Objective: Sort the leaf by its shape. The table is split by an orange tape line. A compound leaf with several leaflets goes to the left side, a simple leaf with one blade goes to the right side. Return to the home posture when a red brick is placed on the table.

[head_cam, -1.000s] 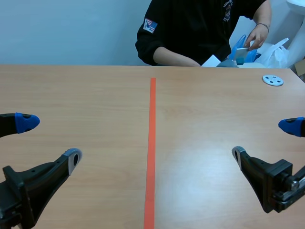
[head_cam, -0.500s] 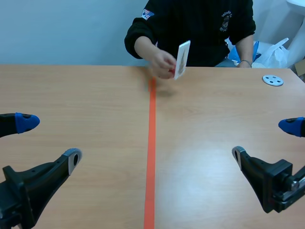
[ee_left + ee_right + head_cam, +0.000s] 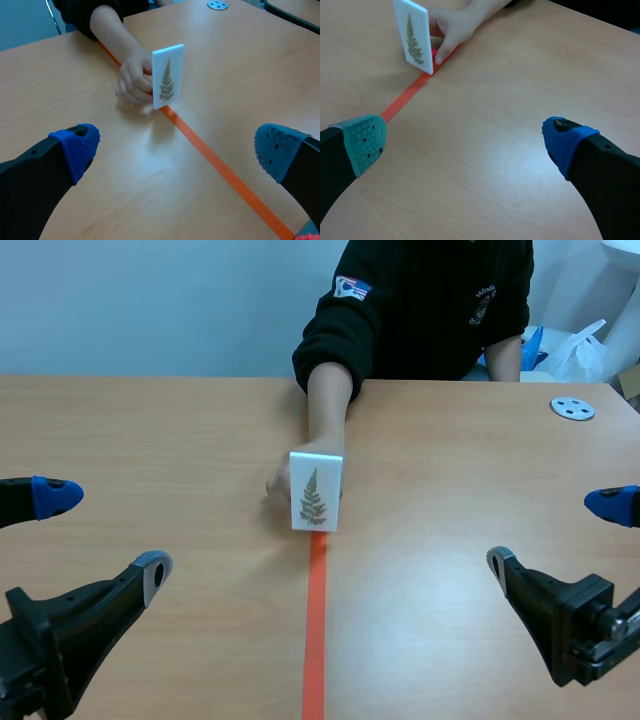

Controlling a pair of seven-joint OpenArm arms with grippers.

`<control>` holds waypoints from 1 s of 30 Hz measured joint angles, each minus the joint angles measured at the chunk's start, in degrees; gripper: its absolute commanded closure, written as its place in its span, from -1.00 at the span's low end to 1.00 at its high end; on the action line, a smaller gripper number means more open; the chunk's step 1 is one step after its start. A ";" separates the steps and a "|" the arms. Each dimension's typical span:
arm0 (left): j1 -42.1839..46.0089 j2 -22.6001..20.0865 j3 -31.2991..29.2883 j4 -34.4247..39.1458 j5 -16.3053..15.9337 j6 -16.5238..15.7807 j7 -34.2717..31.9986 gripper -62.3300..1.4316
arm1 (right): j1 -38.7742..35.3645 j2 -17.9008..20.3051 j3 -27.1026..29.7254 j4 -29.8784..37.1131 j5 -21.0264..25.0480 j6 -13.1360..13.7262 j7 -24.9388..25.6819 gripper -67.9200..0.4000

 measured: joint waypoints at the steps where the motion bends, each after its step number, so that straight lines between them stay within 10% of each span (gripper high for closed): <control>1: 0.00 0.00 0.00 0.00 0.00 0.00 0.00 -1.00 | 0.00 0.00 0.00 0.00 0.00 0.00 0.00 -0.90; 30: 0.00 -0.02 0.00 0.00 0.00 0.00 0.00 -1.00 | 11.39 0.00 -3.04 -7.63 -0.02 2.05 -3.32 -0.90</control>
